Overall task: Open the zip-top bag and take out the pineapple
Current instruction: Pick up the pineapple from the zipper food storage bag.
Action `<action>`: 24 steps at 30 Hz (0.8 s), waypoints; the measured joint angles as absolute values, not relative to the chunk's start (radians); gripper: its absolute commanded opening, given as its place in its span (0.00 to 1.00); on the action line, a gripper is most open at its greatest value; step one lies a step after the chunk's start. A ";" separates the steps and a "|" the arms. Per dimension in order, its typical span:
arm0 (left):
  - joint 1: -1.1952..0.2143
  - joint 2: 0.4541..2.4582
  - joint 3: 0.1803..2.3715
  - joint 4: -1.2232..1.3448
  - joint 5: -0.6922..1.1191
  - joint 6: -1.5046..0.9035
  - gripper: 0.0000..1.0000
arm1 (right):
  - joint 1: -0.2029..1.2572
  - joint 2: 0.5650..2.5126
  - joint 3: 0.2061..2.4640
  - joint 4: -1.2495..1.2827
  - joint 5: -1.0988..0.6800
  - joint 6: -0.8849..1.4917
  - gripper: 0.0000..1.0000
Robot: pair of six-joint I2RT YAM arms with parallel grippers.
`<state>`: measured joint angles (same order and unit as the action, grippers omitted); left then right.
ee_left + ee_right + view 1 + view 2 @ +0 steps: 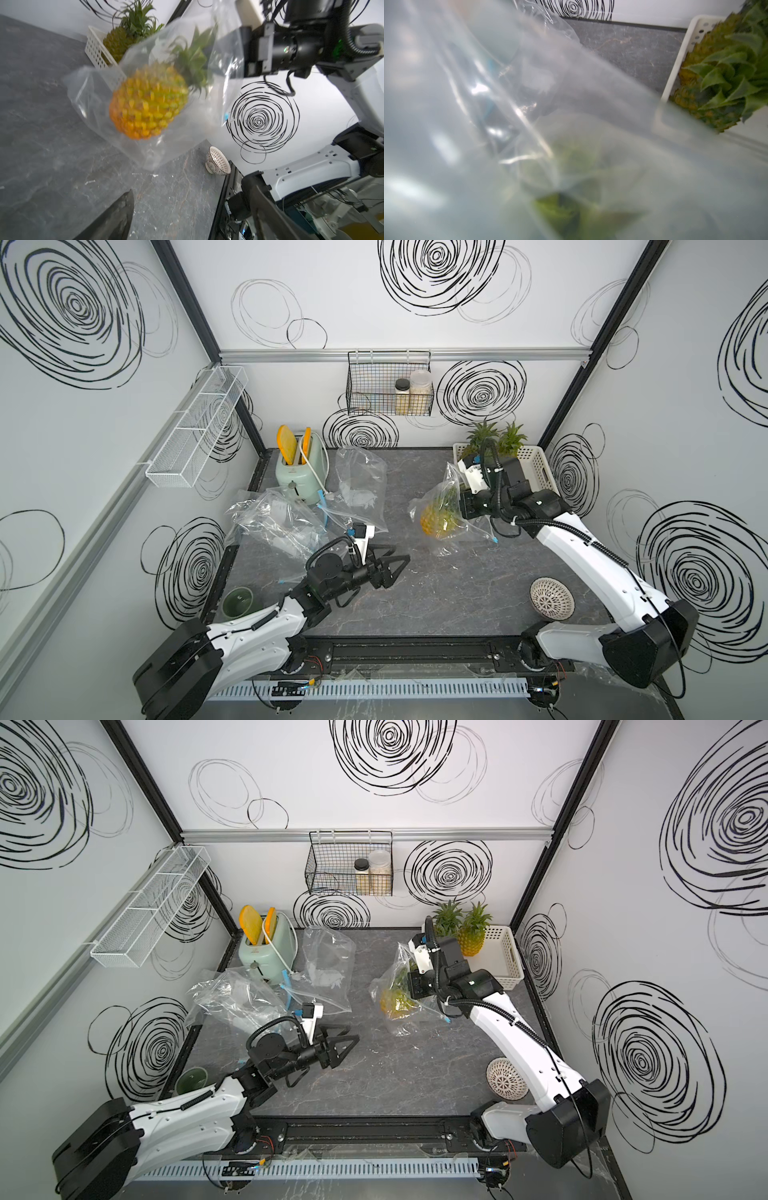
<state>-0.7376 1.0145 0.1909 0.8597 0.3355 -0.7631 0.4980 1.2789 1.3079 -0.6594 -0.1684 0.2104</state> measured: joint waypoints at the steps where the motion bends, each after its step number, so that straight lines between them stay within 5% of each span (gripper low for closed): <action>1: -0.738 1.032 0.171 0.888 0.341 -0.786 0.97 | 0.497 1.279 1.329 -0.664 -0.179 0.207 0.00; 14: -0.796 1.420 0.206 1.356 0.330 -0.961 0.96 | 0.494 1.273 1.496 -0.697 -0.296 0.208 0.00; 24: -0.835 1.517 0.344 1.414 0.245 -0.950 0.94 | 0.508 1.258 1.508 -0.708 -0.338 0.236 0.00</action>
<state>-0.8352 1.5166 0.3439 1.4139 0.2447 -0.9497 0.5079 1.2575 1.5078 -0.7082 -0.3382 0.2356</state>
